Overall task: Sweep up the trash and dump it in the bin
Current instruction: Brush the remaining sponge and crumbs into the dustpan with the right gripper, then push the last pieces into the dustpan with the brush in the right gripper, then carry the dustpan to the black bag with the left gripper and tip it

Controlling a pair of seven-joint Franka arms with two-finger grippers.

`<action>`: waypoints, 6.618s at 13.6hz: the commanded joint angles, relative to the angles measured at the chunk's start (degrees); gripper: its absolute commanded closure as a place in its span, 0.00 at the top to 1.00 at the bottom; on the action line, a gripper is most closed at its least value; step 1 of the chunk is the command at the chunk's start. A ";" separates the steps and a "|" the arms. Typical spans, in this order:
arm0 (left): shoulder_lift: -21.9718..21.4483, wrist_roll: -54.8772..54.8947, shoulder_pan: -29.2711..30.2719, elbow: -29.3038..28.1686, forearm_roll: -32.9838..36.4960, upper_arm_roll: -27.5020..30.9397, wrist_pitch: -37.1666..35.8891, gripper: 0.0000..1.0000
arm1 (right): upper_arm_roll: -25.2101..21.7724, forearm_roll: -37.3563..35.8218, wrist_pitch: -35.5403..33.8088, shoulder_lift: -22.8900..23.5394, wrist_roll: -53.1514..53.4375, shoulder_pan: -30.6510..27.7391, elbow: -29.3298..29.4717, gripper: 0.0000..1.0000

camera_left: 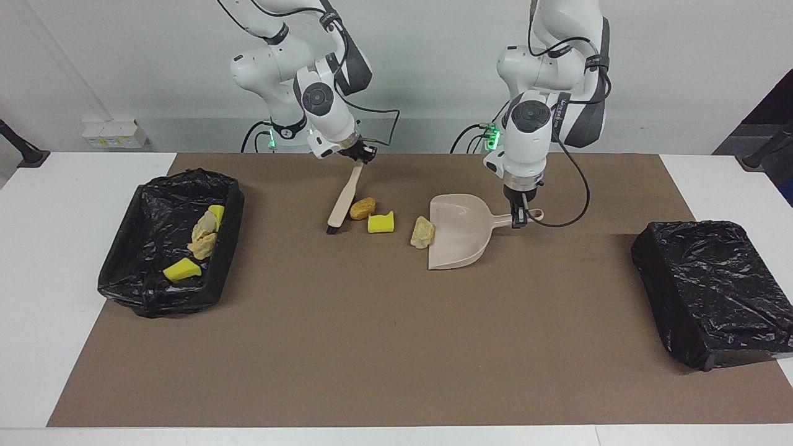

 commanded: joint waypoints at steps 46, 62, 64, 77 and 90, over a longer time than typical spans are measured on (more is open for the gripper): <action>2.15 -2.14 1.84 -1.71 0.45 0.30 7.13 0.00 | 0.19 5.27 6.82 20.31 -8.31 11.16 21.73 0.00; 2.59 7.06 5.79 -1.71 -12.45 0.21 9.68 0.00 | -0.69 -13.22 -17.49 6.61 -8.40 7.22 25.33 0.00; 0.58 11.54 9.03 -1.28 -13.96 0.21 8.72 0.00 | -0.60 -18.15 -20.65 6.52 -9.27 4.60 27.26 0.00; 3.71 26.67 37.06 21.99 -24.77 0.82 -12.18 0.00 | 0.01 -12.47 -31.04 4.49 -23.80 -10.63 27.44 0.00; 30.70 51.63 53.96 63.14 -12.86 0.65 -16.42 0.00 | 0.19 -2.09 -8.47 17.40 3.17 12.31 24.54 0.00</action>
